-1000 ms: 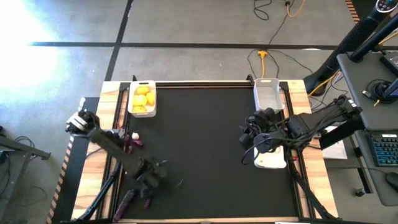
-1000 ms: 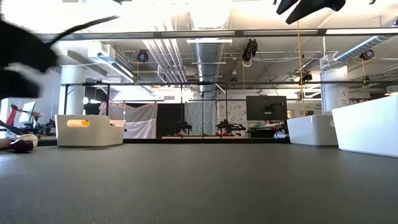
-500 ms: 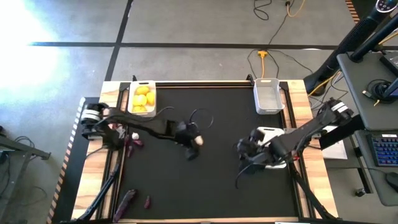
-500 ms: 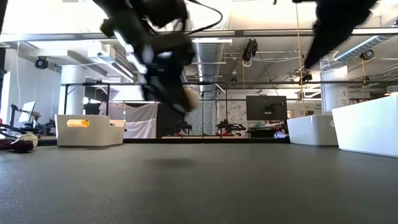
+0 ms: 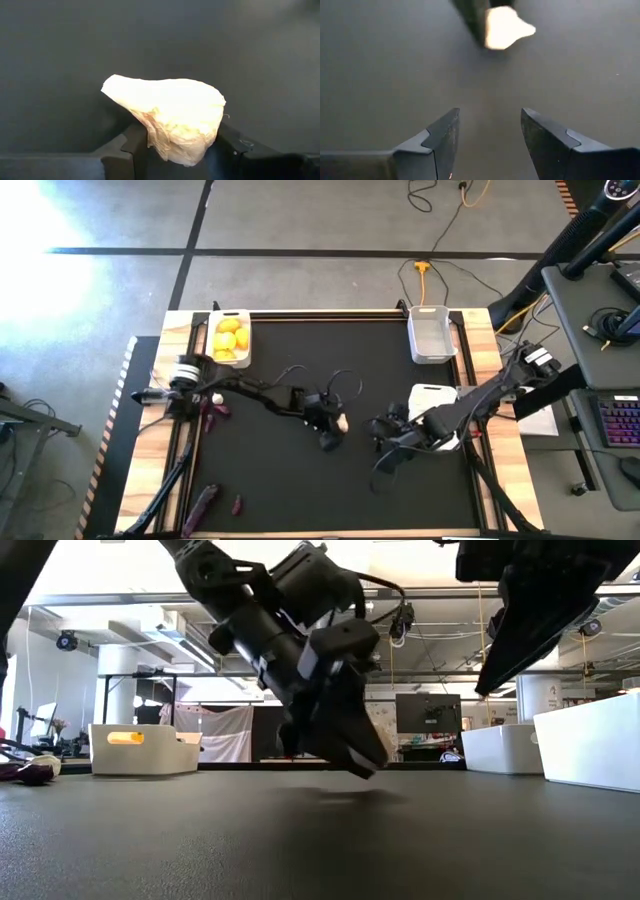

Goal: Sort produce into baskets
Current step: Put the white garlic into the right white bin

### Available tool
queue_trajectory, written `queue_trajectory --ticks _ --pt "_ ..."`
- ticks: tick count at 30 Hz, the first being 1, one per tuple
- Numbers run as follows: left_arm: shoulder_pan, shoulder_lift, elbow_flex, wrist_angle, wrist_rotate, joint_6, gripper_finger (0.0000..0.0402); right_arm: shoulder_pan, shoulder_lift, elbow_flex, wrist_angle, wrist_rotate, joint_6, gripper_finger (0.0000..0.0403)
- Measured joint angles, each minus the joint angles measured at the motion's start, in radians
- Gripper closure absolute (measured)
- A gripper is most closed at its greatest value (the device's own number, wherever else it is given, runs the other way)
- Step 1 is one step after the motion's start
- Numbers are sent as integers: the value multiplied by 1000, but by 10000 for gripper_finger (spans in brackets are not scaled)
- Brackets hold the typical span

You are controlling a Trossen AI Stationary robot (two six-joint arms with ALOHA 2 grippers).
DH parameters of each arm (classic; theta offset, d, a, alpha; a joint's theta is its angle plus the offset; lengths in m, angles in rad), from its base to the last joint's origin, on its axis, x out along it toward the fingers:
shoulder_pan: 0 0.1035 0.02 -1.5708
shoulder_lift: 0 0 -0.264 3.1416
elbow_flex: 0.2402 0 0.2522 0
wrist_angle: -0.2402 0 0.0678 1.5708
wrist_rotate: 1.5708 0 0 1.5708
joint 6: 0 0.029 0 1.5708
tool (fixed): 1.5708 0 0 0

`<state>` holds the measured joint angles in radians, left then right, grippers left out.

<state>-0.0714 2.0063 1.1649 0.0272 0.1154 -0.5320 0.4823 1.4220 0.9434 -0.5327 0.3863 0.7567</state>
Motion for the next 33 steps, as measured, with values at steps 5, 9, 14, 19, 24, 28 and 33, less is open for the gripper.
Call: queue_trajectory --ticks 5,9,14,19,24,28,33 --pt "-12 47 43 0 1 -9 244 -36 1 -1 8 -65 -69 202" --pt "-13 48 54 0 -1 -10 212 -67 2 -4 17 -84 -152 202" --pt "-12 2 53 -67 -1 -8 174 -113 2 -4 29 -124 -277 202" --pt "-22 -92 52 -230 -40 -8 167 -151 3 -12 142 -127 -512 202" --pt "-67 -199 51 -393 -165 -15 170 -201 9 -15 149 -174 -487 202" --pt "-107 -251 50 -434 -280 -59 170 -228 12 -15 147 -178 -424 195" --pt "-140 -262 50 -387 -316 -79 170 -232 36 -15 155 -176 -299 146"
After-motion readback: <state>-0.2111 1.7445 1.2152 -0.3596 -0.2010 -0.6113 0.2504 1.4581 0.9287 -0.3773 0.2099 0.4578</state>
